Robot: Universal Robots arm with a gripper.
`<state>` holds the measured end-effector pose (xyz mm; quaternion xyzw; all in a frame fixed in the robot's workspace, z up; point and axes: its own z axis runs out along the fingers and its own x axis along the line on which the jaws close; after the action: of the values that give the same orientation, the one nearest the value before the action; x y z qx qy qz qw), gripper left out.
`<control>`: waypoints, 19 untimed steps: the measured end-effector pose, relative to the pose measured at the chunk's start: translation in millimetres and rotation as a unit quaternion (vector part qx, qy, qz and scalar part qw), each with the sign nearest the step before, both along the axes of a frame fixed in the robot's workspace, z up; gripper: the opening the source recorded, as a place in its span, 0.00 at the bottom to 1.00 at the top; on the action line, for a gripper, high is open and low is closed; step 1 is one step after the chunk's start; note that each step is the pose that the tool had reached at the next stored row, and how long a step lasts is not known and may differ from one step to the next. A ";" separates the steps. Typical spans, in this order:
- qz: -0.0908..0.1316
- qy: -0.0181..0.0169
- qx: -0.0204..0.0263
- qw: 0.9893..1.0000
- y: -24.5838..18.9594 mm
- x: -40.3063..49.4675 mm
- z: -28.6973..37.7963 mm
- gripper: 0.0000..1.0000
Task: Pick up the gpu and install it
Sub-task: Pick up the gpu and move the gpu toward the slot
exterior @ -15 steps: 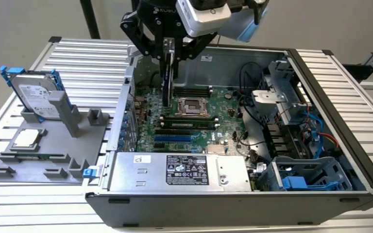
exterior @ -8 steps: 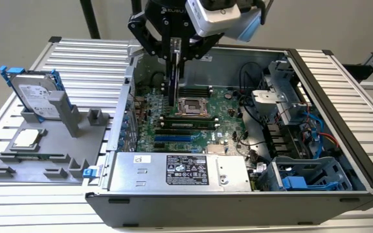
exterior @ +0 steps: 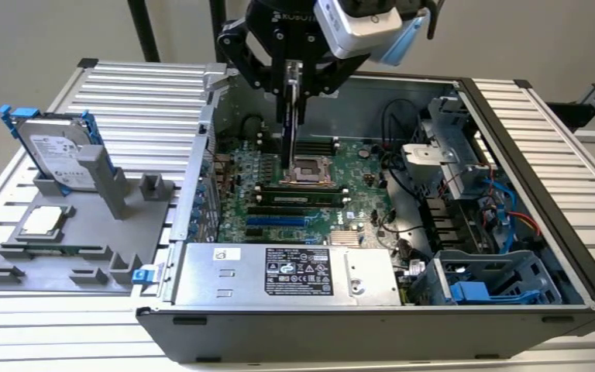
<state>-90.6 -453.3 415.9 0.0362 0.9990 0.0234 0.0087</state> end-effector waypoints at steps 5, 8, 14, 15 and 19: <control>0.000 0.000 0.000 1.000 0.7 7.4 0.0 0.00; 0.000 0.000 0.000 1.000 1.2 11.9 0.0 0.00; 0.000 0.000 0.000 1.000 2.0 20.5 0.0 0.00; 0.000 0.000 0.000 1.000 2.2 21.8 0.0 0.00; 0.000 0.000 0.000 1.000 2.7 27.3 0.0 0.00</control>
<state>-63.3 -450.6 416.0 0.0362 0.9990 0.0234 0.0087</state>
